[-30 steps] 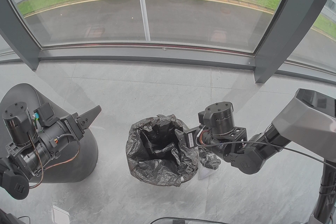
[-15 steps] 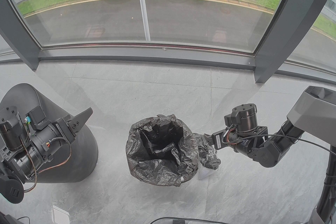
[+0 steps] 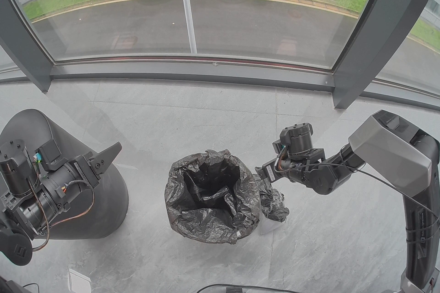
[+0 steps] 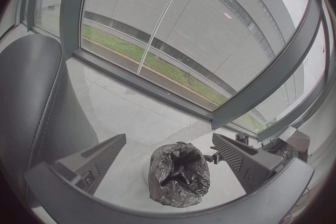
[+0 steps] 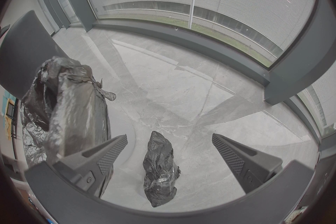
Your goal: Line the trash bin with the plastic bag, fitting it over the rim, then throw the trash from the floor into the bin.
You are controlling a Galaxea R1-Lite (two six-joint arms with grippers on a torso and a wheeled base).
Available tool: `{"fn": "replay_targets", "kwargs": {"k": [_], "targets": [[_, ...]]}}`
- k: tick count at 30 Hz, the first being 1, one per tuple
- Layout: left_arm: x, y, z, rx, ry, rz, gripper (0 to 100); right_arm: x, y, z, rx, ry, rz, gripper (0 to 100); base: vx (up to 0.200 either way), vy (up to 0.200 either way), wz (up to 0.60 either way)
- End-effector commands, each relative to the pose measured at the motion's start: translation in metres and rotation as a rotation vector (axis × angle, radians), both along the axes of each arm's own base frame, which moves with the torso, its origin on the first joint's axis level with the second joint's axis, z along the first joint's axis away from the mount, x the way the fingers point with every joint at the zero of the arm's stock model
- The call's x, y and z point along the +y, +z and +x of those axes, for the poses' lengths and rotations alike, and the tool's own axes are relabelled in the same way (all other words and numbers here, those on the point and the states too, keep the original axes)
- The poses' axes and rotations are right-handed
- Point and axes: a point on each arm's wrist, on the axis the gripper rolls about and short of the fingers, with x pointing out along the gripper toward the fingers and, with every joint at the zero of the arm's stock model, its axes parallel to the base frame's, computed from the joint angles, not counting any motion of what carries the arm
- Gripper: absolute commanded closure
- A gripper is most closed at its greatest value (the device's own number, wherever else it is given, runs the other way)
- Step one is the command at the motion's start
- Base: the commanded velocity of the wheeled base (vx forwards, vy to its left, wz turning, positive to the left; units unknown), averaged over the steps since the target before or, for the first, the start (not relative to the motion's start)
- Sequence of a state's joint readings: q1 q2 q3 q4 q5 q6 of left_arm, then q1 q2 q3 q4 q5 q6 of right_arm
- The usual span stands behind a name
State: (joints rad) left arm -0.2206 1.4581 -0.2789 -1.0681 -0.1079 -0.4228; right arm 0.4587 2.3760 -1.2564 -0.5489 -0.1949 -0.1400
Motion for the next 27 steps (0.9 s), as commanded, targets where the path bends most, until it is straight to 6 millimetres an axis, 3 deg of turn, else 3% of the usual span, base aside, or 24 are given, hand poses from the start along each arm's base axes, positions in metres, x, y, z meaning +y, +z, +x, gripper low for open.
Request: {"fn": "replay_targets", "kwargs": {"k": [1,18,27], "targets": [[-0.001,-0.007,0.005,0.03,0.002,0.006,0,0.015,-0.028,0.026,0.053,0.017,-0.034,0,0.0,0.0,0.0],[0.0,-0.011,0.008,0.051,0.01,0.009,0,0.029,0.006,0.055,0.101,-0.044,0.041,0,0.0,0.0,0.0],[0.0,-0.012,0.008,0.054,0.01,0.01,0,0.027,0.008,0.06,0.15,-0.036,0.032,0,0.0,0.0,0.0]]}}
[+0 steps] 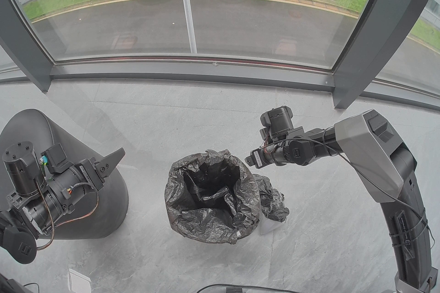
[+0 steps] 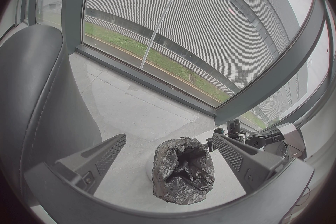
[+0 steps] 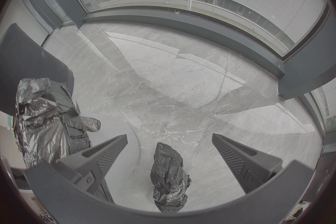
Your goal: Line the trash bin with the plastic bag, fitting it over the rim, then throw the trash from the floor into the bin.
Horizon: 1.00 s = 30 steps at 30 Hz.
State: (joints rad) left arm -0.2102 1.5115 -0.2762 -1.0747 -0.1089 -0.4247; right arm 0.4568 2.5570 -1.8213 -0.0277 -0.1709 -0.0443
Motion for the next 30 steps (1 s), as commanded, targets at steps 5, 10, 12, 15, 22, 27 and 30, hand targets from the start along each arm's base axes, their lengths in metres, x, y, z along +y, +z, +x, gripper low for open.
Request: {"fn": "replay_targets", "kwargs": {"k": [5,10,12,15,22,27,30], "targets": [[0.0,-0.004,0.002,0.017,0.002,0.004,0,-0.002,-0.003,0.013,0.006,-0.006,0.003,0,0.0,0.0,0.0],[-0.001,-0.006,0.003,0.026,0.002,0.004,0,0.0,-0.01,0.022,-0.007,-0.015,0.013,0,0.0,0.0,0.0],[-0.001,-0.006,0.004,0.027,0.002,0.006,0,0.001,-0.012,0.022,-0.005,-0.014,0.013,0,0.0,0.0,0.0],[-0.001,-0.008,0.005,0.035,0.002,0.006,0,0.003,-0.018,0.022,0.005,-0.012,0.012,0,0.0,0.0,0.0],[0.0,-0.008,0.006,0.035,0.005,0.006,0,0.001,-0.031,0.022,0.036,-0.011,-0.008,0,0.0,0.0,0.0],[0.0,-0.009,0.007,0.04,0.008,0.007,0,0.001,-0.037,0.022,0.046,-0.012,-0.011,0,0.0,0.0,0.0],[0.0,-0.011,0.007,0.049,0.008,0.009,0,0.0,-0.045,0.022,0.061,-0.014,-0.018,0,0.0,0.0,0.0]]}}
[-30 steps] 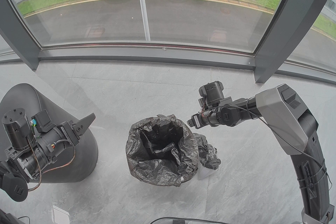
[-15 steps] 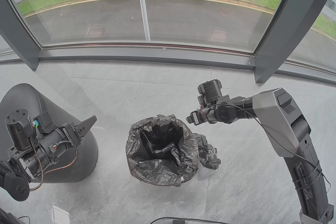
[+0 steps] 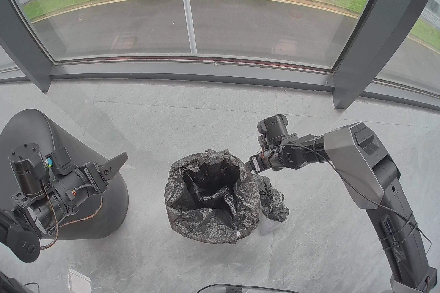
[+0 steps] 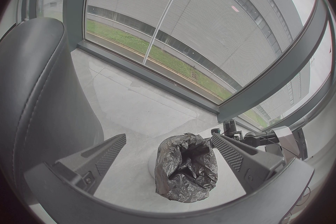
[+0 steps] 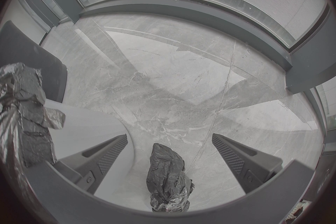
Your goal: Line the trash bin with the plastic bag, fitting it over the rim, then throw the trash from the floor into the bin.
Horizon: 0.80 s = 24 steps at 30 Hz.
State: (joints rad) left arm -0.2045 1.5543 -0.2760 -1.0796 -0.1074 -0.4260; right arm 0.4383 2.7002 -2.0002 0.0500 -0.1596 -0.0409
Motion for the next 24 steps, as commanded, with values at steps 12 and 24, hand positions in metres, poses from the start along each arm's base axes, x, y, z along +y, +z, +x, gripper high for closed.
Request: {"fn": "replay_targets", "kwargs": {"k": [12,24], "targets": [[0.0,-0.004,0.003,0.019,0.002,0.003,0,-0.001,-0.037,-0.001,0.064,-0.006,-0.029,0,0.0,0.0,0.0],[0.0,-0.006,0.004,0.025,0.006,0.003,0,-0.002,-0.052,-0.002,0.091,-0.007,-0.045,0,0.0,0.0,0.0]]}}
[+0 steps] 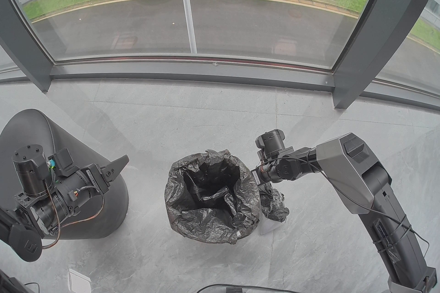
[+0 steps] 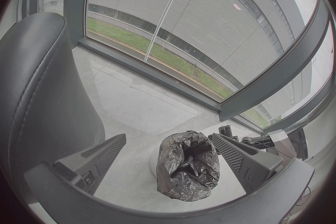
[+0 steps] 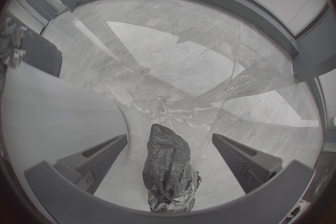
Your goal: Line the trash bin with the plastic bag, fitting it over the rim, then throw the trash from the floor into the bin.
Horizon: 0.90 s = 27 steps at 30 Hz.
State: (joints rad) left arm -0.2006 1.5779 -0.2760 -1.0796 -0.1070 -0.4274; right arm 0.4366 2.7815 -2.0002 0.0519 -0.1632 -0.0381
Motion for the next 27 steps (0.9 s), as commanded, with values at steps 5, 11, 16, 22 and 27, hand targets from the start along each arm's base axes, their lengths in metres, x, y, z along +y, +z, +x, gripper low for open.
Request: {"fn": "replay_targets", "kwargs": {"k": [5,11,16,22,27], "targets": [[0.0,-0.001,0.001,0.006,0.001,0.001,0,-0.003,-0.019,-0.001,0.035,-0.005,-0.019,0,0.0,0.0,0.0],[0.0,-0.002,0.002,0.008,0.001,0.001,0,-0.008,-0.038,-0.006,0.116,-0.019,-0.054,0,0.0,0.0,0.0],[0.0,-0.003,0.003,0.014,0.001,0.002,0,-0.009,-0.041,-0.007,0.135,-0.022,-0.064,0,0.0,0.0,0.0],[0.0,-0.004,0.003,0.017,0.003,0.003,0,-0.011,-0.043,-0.007,0.138,-0.028,-0.063,0,0.0,0.0,0.0],[0.0,-0.004,0.003,0.015,0.004,0.002,0,-0.014,-0.045,-0.006,0.138,-0.045,-0.057,100,0.0,0.0,0.0]]}}
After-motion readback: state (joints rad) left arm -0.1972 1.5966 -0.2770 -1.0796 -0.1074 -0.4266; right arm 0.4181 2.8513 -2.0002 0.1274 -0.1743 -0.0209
